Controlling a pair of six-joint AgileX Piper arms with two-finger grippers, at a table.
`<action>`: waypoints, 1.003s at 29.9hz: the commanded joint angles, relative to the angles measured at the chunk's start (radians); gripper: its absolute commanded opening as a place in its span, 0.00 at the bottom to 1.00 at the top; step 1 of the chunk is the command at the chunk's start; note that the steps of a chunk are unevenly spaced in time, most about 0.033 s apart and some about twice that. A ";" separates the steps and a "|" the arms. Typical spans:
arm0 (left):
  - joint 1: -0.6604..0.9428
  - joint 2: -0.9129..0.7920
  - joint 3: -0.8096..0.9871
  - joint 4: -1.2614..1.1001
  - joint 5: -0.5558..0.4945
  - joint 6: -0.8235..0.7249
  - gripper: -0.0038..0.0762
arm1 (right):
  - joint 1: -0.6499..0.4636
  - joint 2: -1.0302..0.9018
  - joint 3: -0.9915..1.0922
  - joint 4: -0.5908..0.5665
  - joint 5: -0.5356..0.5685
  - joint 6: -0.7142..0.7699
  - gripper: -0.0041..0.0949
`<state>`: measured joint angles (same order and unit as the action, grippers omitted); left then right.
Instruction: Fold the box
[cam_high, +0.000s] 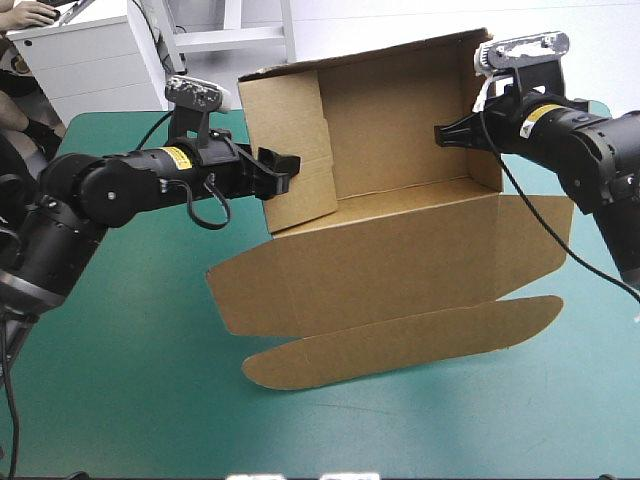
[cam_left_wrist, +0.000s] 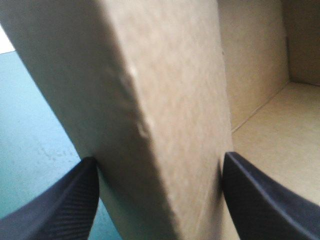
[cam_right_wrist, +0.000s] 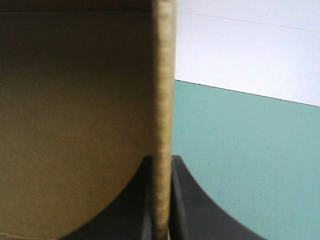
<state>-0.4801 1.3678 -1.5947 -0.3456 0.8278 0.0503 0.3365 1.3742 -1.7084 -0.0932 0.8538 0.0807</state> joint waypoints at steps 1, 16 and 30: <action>-0.063 0.000 -0.039 0.135 -0.091 -0.176 0.64 | 0.000 -0.027 -0.031 0.027 -0.115 0.055 0.04; -0.133 0.011 -0.041 0.282 -0.187 -0.307 0.09 | 0.000 -0.005 -0.031 0.042 -0.053 0.054 0.04; -0.131 0.163 -0.039 0.359 -0.014 -0.254 0.04 | 0.000 0.142 -0.031 0.101 0.176 0.030 0.02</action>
<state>-0.5898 1.5217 -1.5989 0.0738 0.8581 -0.2858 0.3333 1.5060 -1.7122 -0.0782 1.0261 0.1625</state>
